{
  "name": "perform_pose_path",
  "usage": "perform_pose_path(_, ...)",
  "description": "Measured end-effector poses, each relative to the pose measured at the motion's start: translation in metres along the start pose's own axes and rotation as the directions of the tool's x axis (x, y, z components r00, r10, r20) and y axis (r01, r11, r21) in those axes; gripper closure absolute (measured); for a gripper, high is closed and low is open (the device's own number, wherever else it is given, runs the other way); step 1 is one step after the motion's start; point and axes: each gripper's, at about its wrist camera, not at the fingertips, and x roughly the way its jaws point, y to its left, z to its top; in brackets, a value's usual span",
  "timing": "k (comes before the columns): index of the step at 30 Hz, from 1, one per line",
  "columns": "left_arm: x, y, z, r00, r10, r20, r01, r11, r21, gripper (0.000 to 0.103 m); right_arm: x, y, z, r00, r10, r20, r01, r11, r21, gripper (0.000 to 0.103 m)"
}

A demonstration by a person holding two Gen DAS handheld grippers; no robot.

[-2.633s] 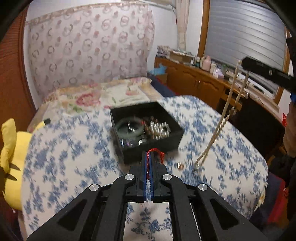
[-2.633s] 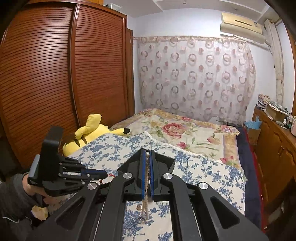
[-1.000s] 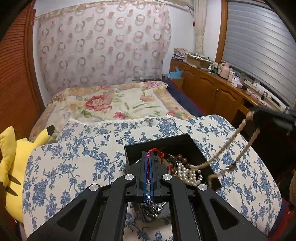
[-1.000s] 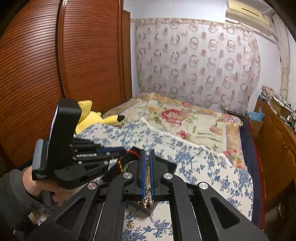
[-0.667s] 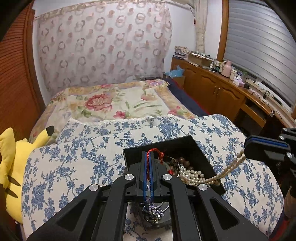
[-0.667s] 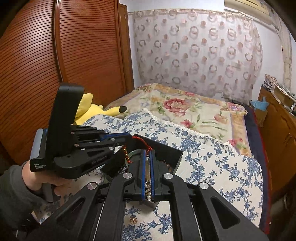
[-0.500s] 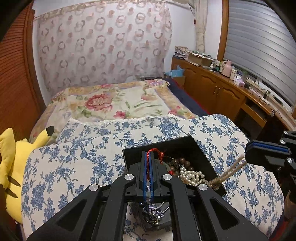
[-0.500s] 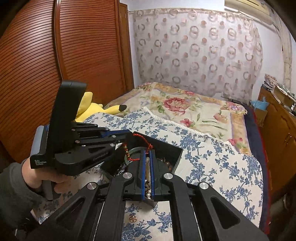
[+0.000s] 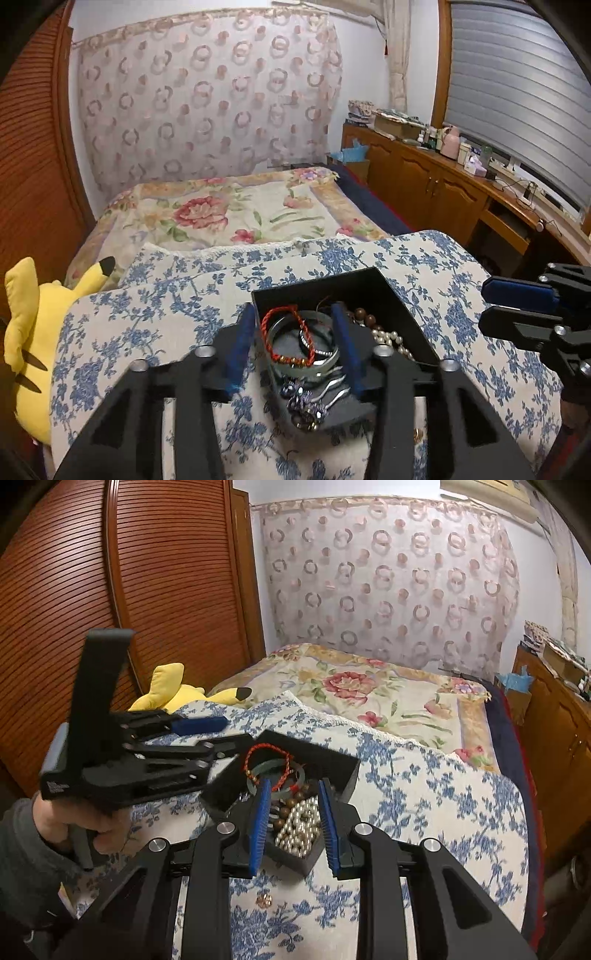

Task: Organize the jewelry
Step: 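Lower red bracelet and pearl strand into the black box and open both tools, then grasp the green-stone pendant with the left tool while the right tool grasps the gold flower charm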

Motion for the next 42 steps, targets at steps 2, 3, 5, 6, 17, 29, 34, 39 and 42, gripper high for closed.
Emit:
perform_pose_path(2,-0.009,0.002,-0.006,1.0,-0.01,0.007,0.01,1.0,-0.004,0.046,-0.002,0.001,-0.01,1.0,0.006,-0.007,-0.006,1.0,0.002,0.074)
perform_pose_path(3,-0.014,0.004,-0.01,1.0,-0.014,0.014,0.014,1.0,-0.008,0.039,-0.002,0.001,-0.015,1.0,0.008,-0.01,-0.008,1.0,0.0,0.074)
perform_pose_path(5,-0.022,0.006,-0.016,1.0,-0.015,0.025,0.015,1.0,-0.008,0.031,-0.002,0.003,-0.028,1.0,0.016,-0.026,-0.016,1.0,-0.005,0.074)
perform_pose_path(6,-0.027,0.007,-0.021,0.999,-0.013,0.032,0.013,1.0,-0.007,0.024,-0.001,0.004,-0.034,0.999,0.019,-0.033,-0.019,1.0,-0.007,0.074)
perform_pose_path(17,-0.056,0.012,-0.069,1.0,-0.011,0.022,0.011,1.0,0.01,0.011,0.031,0.018,-0.078,0.986,0.037,-0.16,-0.043,0.998,-0.035,0.074)
perform_pose_path(29,-0.063,0.011,-0.116,0.999,-0.033,-0.035,0.032,0.999,-0.014,0.01,0.059,0.031,-0.091,0.969,0.009,-0.246,-0.031,0.996,-0.085,0.074)
perform_pose_path(34,-0.061,0.009,-0.121,0.998,-0.03,-0.053,0.029,0.999,-0.016,0.01,0.062,0.036,-0.092,0.969,-0.023,-0.248,-0.008,0.992,-0.124,0.076)
perform_pose_path(39,-0.059,0.001,-0.121,0.996,-0.04,-0.075,0.039,0.999,-0.017,0.01,0.056,0.037,-0.095,0.969,-0.013,-0.247,-0.019,0.992,-0.126,0.086)
perform_pose_path(42,-0.056,-0.008,-0.12,0.995,-0.047,-0.088,0.047,0.999,0.005,0.01,0.046,0.032,-0.099,0.973,-0.012,-0.232,-0.014,0.994,-0.111,0.086)
